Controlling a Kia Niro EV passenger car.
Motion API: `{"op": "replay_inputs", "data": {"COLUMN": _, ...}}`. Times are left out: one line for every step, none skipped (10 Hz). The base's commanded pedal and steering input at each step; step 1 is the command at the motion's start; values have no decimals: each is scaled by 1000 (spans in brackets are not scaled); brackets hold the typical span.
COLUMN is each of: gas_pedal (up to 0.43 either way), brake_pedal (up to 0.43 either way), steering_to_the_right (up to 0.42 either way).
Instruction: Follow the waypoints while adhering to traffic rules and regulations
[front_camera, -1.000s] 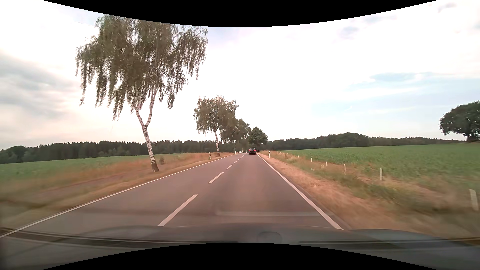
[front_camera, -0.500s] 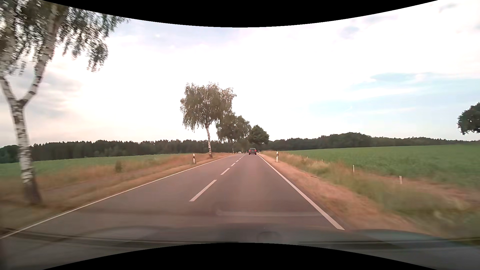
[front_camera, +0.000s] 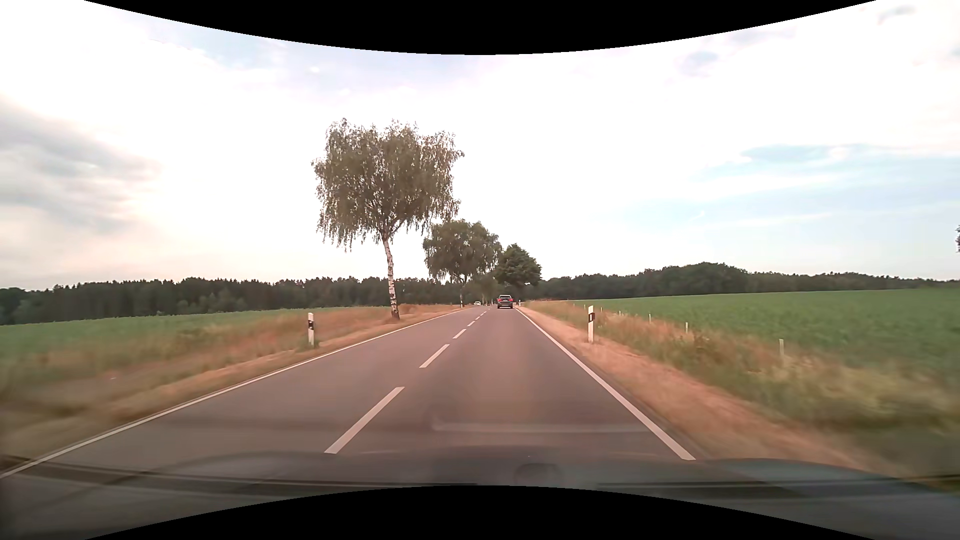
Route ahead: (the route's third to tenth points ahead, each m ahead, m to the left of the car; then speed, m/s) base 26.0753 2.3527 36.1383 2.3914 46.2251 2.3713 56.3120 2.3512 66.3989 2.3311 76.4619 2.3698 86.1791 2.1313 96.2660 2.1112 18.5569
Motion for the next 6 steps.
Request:
{"op": "replay_inputs", "data": {"gas_pedal": 280, "brake_pedal": 0, "steering_to_the_right": -2}}
{"op": "replay_inputs", "data": {"gas_pedal": 280, "brake_pedal": 0, "steering_to_the_right": -2}}
{"op": "replay_inputs", "data": {"gas_pedal": 280, "brake_pedal": 0, "steering_to_the_right": -2}}
{"op": "replay_inputs", "data": {"gas_pedal": 280, "brake_pedal": 0, "steering_to_the_right": -2}}
{"op": "replay_inputs", "data": {"gas_pedal": 268, "brake_pedal": 0, "steering_to_the_right": -2}}
{"op": "replay_inputs", "data": {"gas_pedal": 240, "brake_pedal": 0, "steering_to_the_right": -2}}
